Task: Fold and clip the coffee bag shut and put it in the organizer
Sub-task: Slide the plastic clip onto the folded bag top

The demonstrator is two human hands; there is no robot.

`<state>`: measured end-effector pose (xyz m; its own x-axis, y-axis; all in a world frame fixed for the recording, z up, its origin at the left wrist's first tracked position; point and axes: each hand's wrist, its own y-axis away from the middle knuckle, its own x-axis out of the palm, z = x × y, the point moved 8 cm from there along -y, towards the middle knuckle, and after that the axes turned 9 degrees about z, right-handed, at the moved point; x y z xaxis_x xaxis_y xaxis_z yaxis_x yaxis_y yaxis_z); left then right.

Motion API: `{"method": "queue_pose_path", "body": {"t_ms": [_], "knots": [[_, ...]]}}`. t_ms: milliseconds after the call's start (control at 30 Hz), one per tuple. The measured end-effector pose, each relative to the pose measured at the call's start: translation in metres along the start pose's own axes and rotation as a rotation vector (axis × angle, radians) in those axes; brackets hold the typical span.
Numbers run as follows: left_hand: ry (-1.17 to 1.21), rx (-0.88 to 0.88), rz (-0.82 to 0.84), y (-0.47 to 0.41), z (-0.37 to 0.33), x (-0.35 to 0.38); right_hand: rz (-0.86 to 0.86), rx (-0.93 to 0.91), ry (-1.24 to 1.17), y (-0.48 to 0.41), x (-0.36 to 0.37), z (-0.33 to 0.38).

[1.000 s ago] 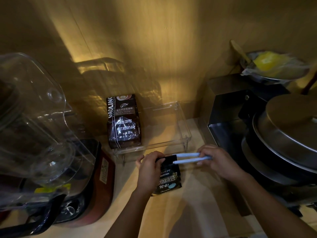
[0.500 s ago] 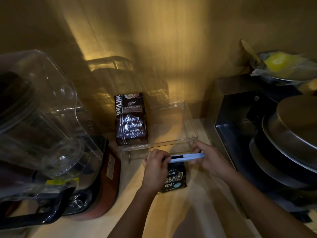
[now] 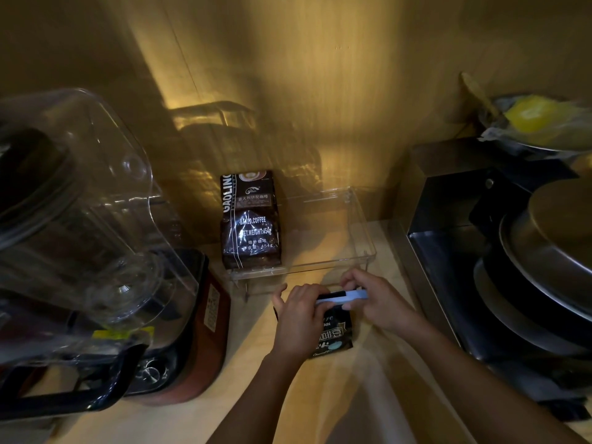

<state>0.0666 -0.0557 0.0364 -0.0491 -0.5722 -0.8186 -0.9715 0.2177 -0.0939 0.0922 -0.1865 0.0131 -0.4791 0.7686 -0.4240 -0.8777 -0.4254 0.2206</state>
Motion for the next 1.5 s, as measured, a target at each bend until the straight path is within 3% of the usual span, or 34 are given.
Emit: {"method": "queue_pose_path", "body": {"t_ms": [433, 700, 933, 1500], "knots": [[0.152, -0.112, 0.029, -0.006, 0.005, 0.001, -0.159, 0.032, -0.241, 0.01, -0.022, -0.035], [-0.085, -0.173, 0.1, -0.012, -0.003, 0.011, -0.166, 0.028, -0.265, 0.001, -0.007, -0.025], [0.022, -0.189, 0.005, -0.004, 0.004, 0.011, -0.101, 0.015, -0.295, -0.002, 0.003, -0.018], [0.056, -0.152, -0.074, -0.007, -0.007, -0.001, -0.213, 0.027, -0.603, 0.002, 0.014, -0.028]]}}
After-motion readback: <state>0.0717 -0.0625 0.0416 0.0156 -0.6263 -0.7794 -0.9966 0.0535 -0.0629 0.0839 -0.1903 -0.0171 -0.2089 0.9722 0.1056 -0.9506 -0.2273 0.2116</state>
